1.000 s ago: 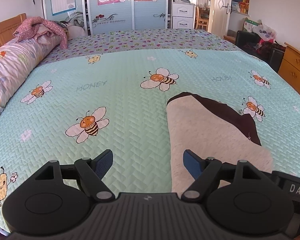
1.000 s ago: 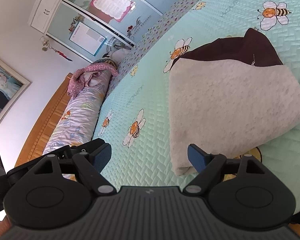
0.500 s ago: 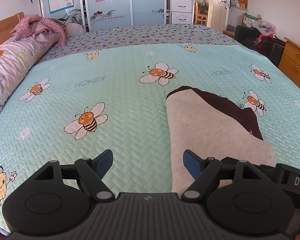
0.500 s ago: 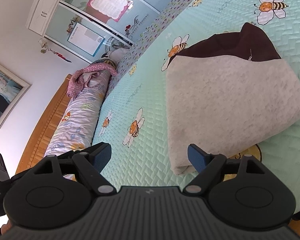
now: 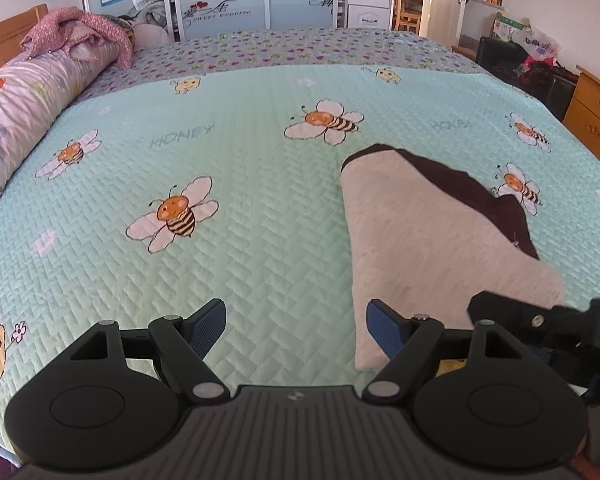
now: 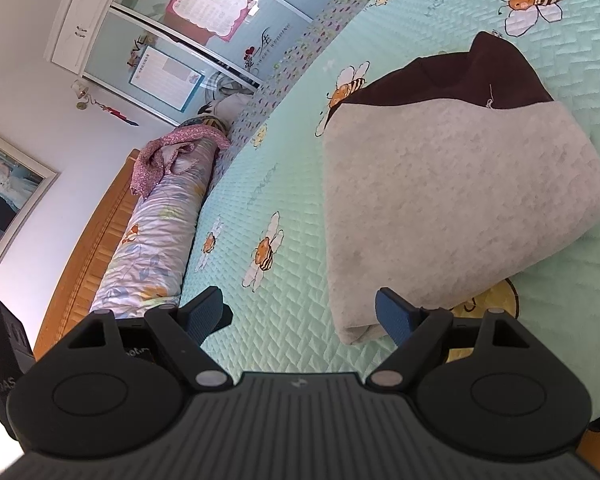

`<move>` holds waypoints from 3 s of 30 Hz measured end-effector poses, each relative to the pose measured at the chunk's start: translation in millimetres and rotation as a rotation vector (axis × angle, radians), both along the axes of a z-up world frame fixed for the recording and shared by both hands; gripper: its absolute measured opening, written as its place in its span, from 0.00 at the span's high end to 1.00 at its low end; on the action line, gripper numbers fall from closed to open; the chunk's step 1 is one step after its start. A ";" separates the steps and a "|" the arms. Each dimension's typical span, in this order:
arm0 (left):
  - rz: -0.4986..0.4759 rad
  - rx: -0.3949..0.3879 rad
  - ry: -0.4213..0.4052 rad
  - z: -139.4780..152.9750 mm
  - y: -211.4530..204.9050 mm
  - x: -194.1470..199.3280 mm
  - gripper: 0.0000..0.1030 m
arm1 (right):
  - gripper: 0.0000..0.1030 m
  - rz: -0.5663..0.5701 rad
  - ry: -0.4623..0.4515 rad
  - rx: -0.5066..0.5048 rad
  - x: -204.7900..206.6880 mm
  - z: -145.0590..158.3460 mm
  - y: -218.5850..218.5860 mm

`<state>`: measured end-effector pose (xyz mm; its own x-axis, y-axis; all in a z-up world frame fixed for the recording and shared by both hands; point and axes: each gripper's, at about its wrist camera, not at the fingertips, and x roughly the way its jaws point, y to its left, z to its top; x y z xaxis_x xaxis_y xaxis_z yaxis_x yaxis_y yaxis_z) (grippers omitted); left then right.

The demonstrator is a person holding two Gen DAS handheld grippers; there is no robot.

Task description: Fold clothes

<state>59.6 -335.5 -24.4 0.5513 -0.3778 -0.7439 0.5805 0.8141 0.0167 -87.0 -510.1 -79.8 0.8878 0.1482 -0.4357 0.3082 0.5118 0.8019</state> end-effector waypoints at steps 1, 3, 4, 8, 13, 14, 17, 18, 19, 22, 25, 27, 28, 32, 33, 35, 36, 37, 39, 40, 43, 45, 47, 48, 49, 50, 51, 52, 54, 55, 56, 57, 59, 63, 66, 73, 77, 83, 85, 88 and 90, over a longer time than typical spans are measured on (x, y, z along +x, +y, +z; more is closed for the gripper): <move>0.000 0.004 0.004 -1.9 0.0 0.3 0.22 | 0.18 0.000 0.004 0.003 -0.4 -0.7 -0.5; 0.001 0.011 0.013 -5.7 0.1 0.9 0.22 | 0.18 -0.004 0.004 0.004 -2.8 -1.0 -3.1; 0.002 0.014 0.018 -7.5 0.2 1.2 0.22 | 0.18 -0.008 0.002 0.004 -4.3 -0.8 -4.7; 0.003 0.028 0.036 -15.1 0.3 2.3 0.22 | 0.18 -0.025 -0.006 0.007 -10.0 -0.8 -11.2; 0.007 0.044 0.054 -23.4 1.3 3.2 0.22 | 0.18 -0.032 -0.009 0.023 -10.6 -5.9 -13.2; 0.008 0.046 0.056 -24.3 1.6 3.2 0.22 | 0.18 -0.031 -0.008 0.026 -10.2 -7.0 -13.1; 0.012 0.052 0.062 -26.2 1.3 3.7 0.22 | 0.18 -0.026 -0.007 0.031 -9.9 -9.2 -12.9; 0.011 0.054 0.062 -26.4 0.8 3.6 0.22 | 0.18 -0.026 -0.008 0.033 -10.2 -9.7 -13.3; 0.009 0.055 0.062 -26.5 0.4 3.2 0.22 | 0.18 -0.025 -0.009 0.035 -10.4 -10.3 -13.6; 0.005 0.058 0.062 -27.0 -0.6 2.7 0.22 | 0.18 -0.027 -0.011 0.039 -11.9 -10.9 -14.2; 0.003 0.058 0.068 -28.5 -0.4 2.6 0.22 | 0.18 -0.031 -0.013 0.042 -13.8 -11.2 -14.7; 0.004 0.058 0.074 -29.7 0.1 2.8 0.22 | 0.18 -0.033 -0.012 0.044 -14.7 -12.1 -14.8; 0.004 0.057 0.076 -30.2 0.7 2.5 0.22 | 0.18 -0.034 -0.013 0.045 -15.3 -12.3 -14.8; 0.008 0.064 0.090 -35.0 2.8 2.8 0.22 | 0.18 -0.034 -0.010 0.049 -17.0 -14.8 -14.7; 0.010 0.066 0.097 -36.7 3.1 3.5 0.22 | 0.18 -0.035 -0.008 0.053 -17.1 -16.3 -15.0; 0.015 0.064 0.107 -38.0 3.3 4.2 0.22 | 0.18 -0.037 -0.007 0.058 -17.3 -17.6 -16.2; 0.017 0.063 0.111 -38.5 3.4 4.4 0.22 | 0.18 -0.037 -0.010 0.058 -17.6 -17.5 -17.0; 0.018 0.063 0.111 -38.8 3.4 4.4 0.22 | 0.18 -0.038 -0.013 0.057 -18.1 -17.1 -17.5; 0.018 0.060 0.113 -39.7 3.8 4.6 0.22 | 0.18 -0.039 -0.017 0.056 -18.9 -16.8 -18.7; 0.019 0.059 0.116 -40.5 4.0 5.1 0.22 | 0.18 -0.041 -0.020 0.056 -19.4 -17.0 -19.5; 0.018 0.052 0.130 -42.9 4.3 6.9 0.22 | 0.18 -0.050 -0.028 0.057 -22.0 -17.3 -22.8; 0.018 0.043 0.144 -44.6 5.1 8.1 0.22 | 0.18 -0.057 -0.037 0.055 -24.2 -16.1 -26.1; 0.019 0.031 0.162 -46.8 6.3 9.6 0.22 | 0.18 -0.069 -0.053 0.043 -28.2 -13.7 -31.4; 0.021 0.026 0.170 -47.9 6.9 10.2 0.22 | 0.18 -0.079 -0.062 0.037 -30.9 -12.3 -35.3; 0.024 0.023 0.175 -49.1 7.5 11.0 0.22 | 0.18 -0.091 -0.070 0.034 -33.9 -11.3 -39.8; 0.027 0.019 0.181 -50.1 7.7 11.7 0.22 | 0.18 -0.107 -0.075 0.033 -37.2 -11.2 -45.3; 0.028 0.016 0.186 -50.8 7.2 12.2 0.22 | 0.18 -0.123 -0.079 0.034 -40.5 -11.3 -50.8; 0.030 0.012 0.190 -51.4 6.7 12.7 0.22 | 0.18 -0.141 -0.080 0.036 -43.7 -12.0 -56.1; 0.032 0.005 0.200 -52.7 5.6 13.6 0.22 | 0.18 -0.175 -0.081 0.041 -50.1 -13.9 -66.2; 0.029 0.001 0.203 -53.0 4.8 13.6 0.22 | 0.18 -0.189 -0.081 0.043 -53.4 -15.2 -71.1; 0.026 -0.001 0.207 -53.4 3.9 13.5 0.22 | 0.18 -0.203 -0.081 0.045 -56.4 -16.7 -75.5; 0.021 0.001 0.208 -54.0 2.7 13.3 0.22 | 0.18 -0.214 -0.080 0.046 -58.9 -18.0 -79.0; 0.012 0.003 0.212 -55.3 0.4 12.8 0.22 | 0.18 -0.236 -0.078 0.048 -63.5 -20.4 -85.0; 0.008 0.008 0.225 -58.9 -1.6 14.2 0.22 | 0.18 -0.272 -0.072 0.053 -70.3 -24.5 -95.3; 0.009 0.008 0.246 -62.3 -1.3 16.1 0.22 | 0.18 -0.289 -0.067 0.055 -73.1 -27.3 -100.8; 0.015 -0.006 0.269 -63.7 1.7 19.2 0.22 | 0.18 -0.319 -0.056 0.066 -77.4 -34.9 -112.0; -0.008 -0.034 0.266 -59.0 1.7 22.8 0.22 | 0.18 -0.323 -0.049 0.054 -79.6 -37.3 -124.8; -0.047 -0.093 0.268 -51.9 -8.4 42.0 0.22 | 0.18 -0.306 -0.027 0.105 -71.3 -56.9 -159.0; -0.064 -0.101 0.283 -52.5 -17.4 57.0 0.22 | 0.18 -0.278 -0.030 0.135 -59.9 -65.3 -173.3; -0.088 -0.112 0.302 -55.5 -35.7 83.2 0.22 | 0.18 -0.231 -0.028 0.163 -38.3 -74.7 -195.7; -0.094 -0.119 0.328 -59.6 -47.6 99.5 0.22 | 0.18 -0.214 -0.017 0.168 -25.7 -80.0 -208.2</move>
